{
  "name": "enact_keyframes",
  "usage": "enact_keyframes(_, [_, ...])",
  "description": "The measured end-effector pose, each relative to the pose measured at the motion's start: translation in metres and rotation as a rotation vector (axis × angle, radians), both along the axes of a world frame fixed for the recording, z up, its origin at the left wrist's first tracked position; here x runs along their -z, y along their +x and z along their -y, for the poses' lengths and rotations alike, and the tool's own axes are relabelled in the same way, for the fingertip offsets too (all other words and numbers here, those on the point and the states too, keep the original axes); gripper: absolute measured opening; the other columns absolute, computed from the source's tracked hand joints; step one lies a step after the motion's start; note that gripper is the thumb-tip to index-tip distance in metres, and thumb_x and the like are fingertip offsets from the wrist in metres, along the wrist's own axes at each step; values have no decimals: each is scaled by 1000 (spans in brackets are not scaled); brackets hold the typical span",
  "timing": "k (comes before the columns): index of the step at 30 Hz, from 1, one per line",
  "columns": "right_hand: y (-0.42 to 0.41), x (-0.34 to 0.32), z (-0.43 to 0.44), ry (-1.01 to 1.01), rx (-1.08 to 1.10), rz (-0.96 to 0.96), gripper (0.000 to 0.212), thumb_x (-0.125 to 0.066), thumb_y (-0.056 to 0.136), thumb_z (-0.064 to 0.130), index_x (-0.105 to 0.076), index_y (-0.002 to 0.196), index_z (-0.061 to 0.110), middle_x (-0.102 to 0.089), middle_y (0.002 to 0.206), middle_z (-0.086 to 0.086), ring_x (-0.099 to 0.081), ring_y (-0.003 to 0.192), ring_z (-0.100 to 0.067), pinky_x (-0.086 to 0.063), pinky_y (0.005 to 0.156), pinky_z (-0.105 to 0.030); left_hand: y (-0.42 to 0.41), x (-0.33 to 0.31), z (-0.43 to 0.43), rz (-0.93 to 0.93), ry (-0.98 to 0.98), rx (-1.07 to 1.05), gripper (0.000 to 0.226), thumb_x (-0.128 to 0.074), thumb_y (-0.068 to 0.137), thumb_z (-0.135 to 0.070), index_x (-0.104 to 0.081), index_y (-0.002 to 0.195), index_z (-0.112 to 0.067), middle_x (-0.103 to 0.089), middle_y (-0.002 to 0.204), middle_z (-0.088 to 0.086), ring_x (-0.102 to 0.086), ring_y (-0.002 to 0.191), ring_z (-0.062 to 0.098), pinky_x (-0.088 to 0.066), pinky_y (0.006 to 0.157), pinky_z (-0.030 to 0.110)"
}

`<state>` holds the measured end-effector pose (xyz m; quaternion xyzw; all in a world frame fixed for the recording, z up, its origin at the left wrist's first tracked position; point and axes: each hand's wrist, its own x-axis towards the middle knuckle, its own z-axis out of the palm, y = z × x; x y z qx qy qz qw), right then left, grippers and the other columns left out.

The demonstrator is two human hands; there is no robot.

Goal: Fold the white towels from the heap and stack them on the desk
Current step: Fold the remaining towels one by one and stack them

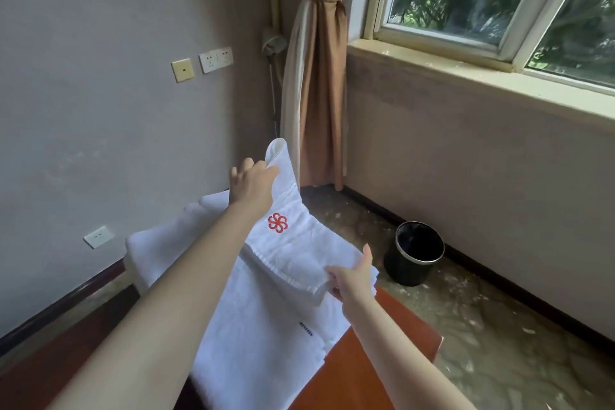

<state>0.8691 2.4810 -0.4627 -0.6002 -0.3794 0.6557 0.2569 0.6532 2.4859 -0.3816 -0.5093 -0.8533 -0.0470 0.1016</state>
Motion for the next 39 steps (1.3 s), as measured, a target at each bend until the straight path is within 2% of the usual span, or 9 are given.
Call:
enact_keyframes(2, [2, -2, 3, 105, -49, 71, 107, -49, 67, -9, -5, 149, 44, -51, 58, 7, -47, 39, -6, -37, 39, -19, 3, -1, 1, 3, 6, 5, 50, -42, 78, 10, -57, 113, -22, -50, 97, 0, -39, 101, 24, -28, 80, 33])
enact_keyframes(6, [20, 13, 8, 271, -165, 309, 102, -43, 70, -3, 0, 150, 44, -52, 121, 3, -61, 82, -24, -42, 52, -28, 9, -2, 2, 11, 1, 16, 51, -43, 79, 9, -57, 116, -23, -52, 101, 0, -39, 103, 24, -29, 83, 35])
enact_keyframes(10, [39, 29, 5, 302, -383, 570, 93, -53, 79, 4, -3, 151, 35, -38, 134, -6, -57, 83, -23, -50, 60, -31, 16, 1, 5, -1, -18, 30, 46, -45, 81, 6, -58, 115, -22, -54, 102, 2, -40, 102, 24, -30, 82, 35])
enact_keyframes(13, [36, 29, 1, 423, -509, 979, 79, -63, 79, 20, -19, 144, 29, -19, 145, -6, -41, 117, -26, -43, 83, -33, 16, 1, 7, -12, -30, 34, 46, -45, 80, 7, -57, 113, -21, -53, 101, 1, -40, 101, 24, -28, 80, 34])
enact_keyframes(15, [30, 23, -3, 559, -514, 1086, 63, -59, 81, 21, -31, 137, 25, -13, 149, -6, -32, 122, -27, -36, 85, -34, 14, 0, 8, -16, -42, 36, 47, -45, 79, 7, -57, 114, -22, -52, 101, 1, -40, 102, 24, -28, 79, 34])
enact_keyframes(23, [-48, -6, -41, 743, -693, 812, 43, -54, 85, 21, -50, 128, 21, -45, 132, -3, -40, 120, -24, -39, 92, -36, -18, -3, 12, -45, -68, 73, 55, -46, 77, 8, -56, 120, -24, -47, 109, 1, -37, 107, 24, -27, 83, 34])
enact_keyframes(28, [-115, -8, -92, 761, -721, 569, 49, -60, 80, 22, -46, 126, 22, -53, 126, -1, -52, 111, -22, -49, 91, -42, -38, 3, 3, -28, -101, 28, 64, -43, 76, 9, -54, 126, -29, -46, 112, 1, -35, 110, 23, -26, 86, 34])
enact_keyframes(35, [-173, 16, -139, 596, -975, 371, 72, -60, 85, 42, -27, 144, 20, -48, 139, -3, -52, 119, -26, -46, 89, -34, -67, 15, -5, 61, -199, -125, 69, -40, 78, 9, -49, 133, -33, -45, 126, 1, -32, 120, 25, -24, 98, 36])
enact_keyframes(39, [-190, 35, -152, 583, -1097, 425, 85, -63, 83, 40, -15, 151, 20, -34, 149, -5, -40, 132, -31, -41, 104, -47, -79, 32, -13, 25, -239, -222, 70, -45, 78, 5, -41, 138, -31, -37, 135, 2, -31, 124, 25, -23, 103, 39])
